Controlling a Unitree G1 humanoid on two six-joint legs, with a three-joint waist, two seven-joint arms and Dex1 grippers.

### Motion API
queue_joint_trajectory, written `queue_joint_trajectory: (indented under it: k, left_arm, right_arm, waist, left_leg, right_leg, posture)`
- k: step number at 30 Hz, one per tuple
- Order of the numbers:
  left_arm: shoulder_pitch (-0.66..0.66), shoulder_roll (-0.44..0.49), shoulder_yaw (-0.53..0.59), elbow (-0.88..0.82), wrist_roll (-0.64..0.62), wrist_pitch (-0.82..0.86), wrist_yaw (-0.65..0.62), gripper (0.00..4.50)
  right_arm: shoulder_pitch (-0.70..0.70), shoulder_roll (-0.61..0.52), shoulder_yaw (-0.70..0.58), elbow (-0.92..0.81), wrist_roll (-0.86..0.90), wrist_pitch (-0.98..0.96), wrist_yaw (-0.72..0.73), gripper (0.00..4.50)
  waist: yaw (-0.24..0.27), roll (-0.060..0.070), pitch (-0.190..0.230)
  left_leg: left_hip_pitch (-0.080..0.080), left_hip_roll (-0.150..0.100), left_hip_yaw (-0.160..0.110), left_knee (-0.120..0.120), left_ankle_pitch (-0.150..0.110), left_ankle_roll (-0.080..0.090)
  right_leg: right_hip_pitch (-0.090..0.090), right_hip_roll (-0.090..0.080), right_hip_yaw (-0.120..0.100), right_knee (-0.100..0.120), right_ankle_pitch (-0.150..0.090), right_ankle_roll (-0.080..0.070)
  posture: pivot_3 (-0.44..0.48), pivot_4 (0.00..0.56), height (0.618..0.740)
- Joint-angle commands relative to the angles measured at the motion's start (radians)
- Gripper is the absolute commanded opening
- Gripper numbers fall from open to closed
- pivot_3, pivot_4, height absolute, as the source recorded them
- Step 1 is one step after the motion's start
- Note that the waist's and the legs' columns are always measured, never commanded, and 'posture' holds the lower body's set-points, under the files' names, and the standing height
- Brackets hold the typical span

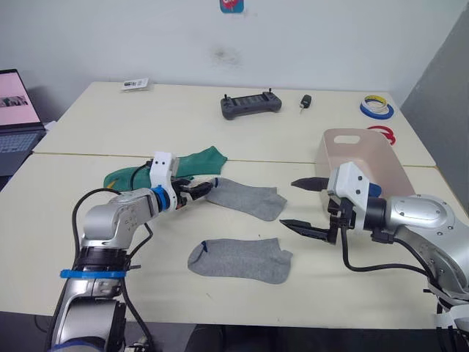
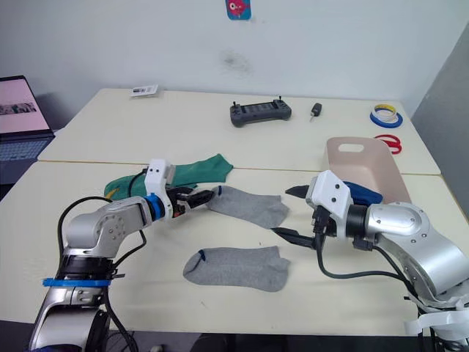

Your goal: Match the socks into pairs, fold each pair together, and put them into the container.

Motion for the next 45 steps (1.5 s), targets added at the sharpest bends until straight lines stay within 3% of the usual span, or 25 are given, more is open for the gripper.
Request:
queue_joint_trajectory:
  k: [1, 6, 12, 20, 24, 27, 38, 43, 45]
  left_arm:
    - [-0.053, -0.018, -0.015, 0.061, 0.044, -0.046, -0.033, 3.56]
    - [-0.062, -0.025, -0.035, 0.086, 0.077, -0.056, -0.091, 1.93]
    - [-0.020, -0.003, -0.005, 0.028, 0.072, -0.036, -0.124, 0.02]
    - [0.029, -0.011, 0.029, -0.044, 0.062, -0.014, -0.111, 0.02]
    - [0.043, -0.014, 0.039, -0.064, 0.063, -0.010, -0.104, 0.02]
    - [0.051, -0.017, 0.044, -0.076, 0.061, -0.005, -0.099, 0.00]
    - [0.089, -0.019, 0.073, -0.123, 0.047, 0.011, -0.087, 0.00]
    - [0.123, -0.004, 0.149, -0.217, -0.012, -0.020, -0.114, 0.00]
    - [0.163, 0.017, 0.224, -0.339, -0.106, 0.032, -0.136, 0.00]
  right_arm:
    - [0.010, 0.001, -0.018, -0.046, 0.019, 0.007, -0.016, 4.50]
    - [0.017, 0.048, 0.014, -0.025, -0.027, 0.022, -0.098, 4.50]
    - [-0.042, 0.197, 0.117, 0.101, -0.121, 0.101, -0.265, 4.50]
    - [-0.102, 0.436, 0.139, 0.351, -0.197, 0.147, -0.437, 4.50]
    - [-0.114, 0.484, 0.129, 0.435, -0.239, 0.113, -0.467, 4.50]
    - [-0.113, 0.497, 0.121, 0.459, -0.243, 0.116, -0.462, 3.90]
    - [-0.102, 0.499, 0.149, 0.453, -0.250, 0.100, -0.417, 0.02]
    - [-0.094, 0.483, 0.131, 0.352, -0.207, 0.089, -0.361, 0.02]
    - [-0.074, 0.459, 0.093, 0.249, -0.146, 0.117, -0.319, 0.02]
  waist:
    - [0.000, 0.000, 0.000]
    - [-0.004, 0.000, 0.000]
    - [-0.007, 0.000, 0.000]
    - [-0.004, 0.000, 0.000]
    - [-0.003, 0.000, 0.000]
    - [-0.004, 0.000, 0.000]
    - [-0.006, 0.000, 0.000]
    - [-0.006, 0.000, 0.000]
    - [-0.006, 0.000, 0.000]
  left_leg:
    - [0.000, 0.000, 0.000, 0.000, 0.000, 0.000]
    - [0.000, 0.000, 0.001, 0.000, 0.000, 0.000]
    - [0.000, 0.001, 0.001, 0.000, 0.000, 0.000]
    - [0.000, 0.001, 0.000, 0.000, 0.000, -0.001]
    - [0.000, 0.001, 0.001, 0.000, 0.000, 0.000]
    - [0.000, 0.000, 0.001, 0.000, 0.000, 0.000]
    - [0.000, 0.001, 0.001, 0.000, -0.001, 0.001]
    - [0.000, 0.001, 0.001, -0.001, -0.001, 0.001]
    - [0.000, 0.001, 0.000, -0.001, 0.000, 0.001]
  right_leg:
    - [0.000, 0.000, 0.000, 0.000, 0.000, 0.000]
    - [0.000, 0.000, 0.000, 0.000, 0.000, 0.000]
    - [-0.001, 0.000, 0.001, 0.002, 0.000, 0.000]
    - [-0.002, 0.000, 0.001, 0.001, 0.000, 0.000]
    - [-0.002, 0.000, 0.001, 0.002, 0.000, 0.000]
    - [-0.002, 0.000, 0.001, 0.002, 0.000, 0.000]
    - [-0.002, 0.000, 0.001, 0.002, 0.000, 0.000]
    - [-0.002, 0.000, 0.001, 0.002, 0.000, 0.000]
    - [-0.002, 0.000, 0.001, 0.001, 0.000, 0.000]
  posture:
    - [0.000, 0.150, 0.740]
    - [0.000, 0.150, 0.740]
    - [0.000, 0.150, 0.740]
    - [0.000, 0.150, 0.740]
    - [0.000, 0.150, 0.740]
    - [0.000, 0.150, 0.740]
    - [0.000, 0.150, 0.740]
    - [0.000, 0.150, 0.740]
    - [0.000, 0.150, 0.740]
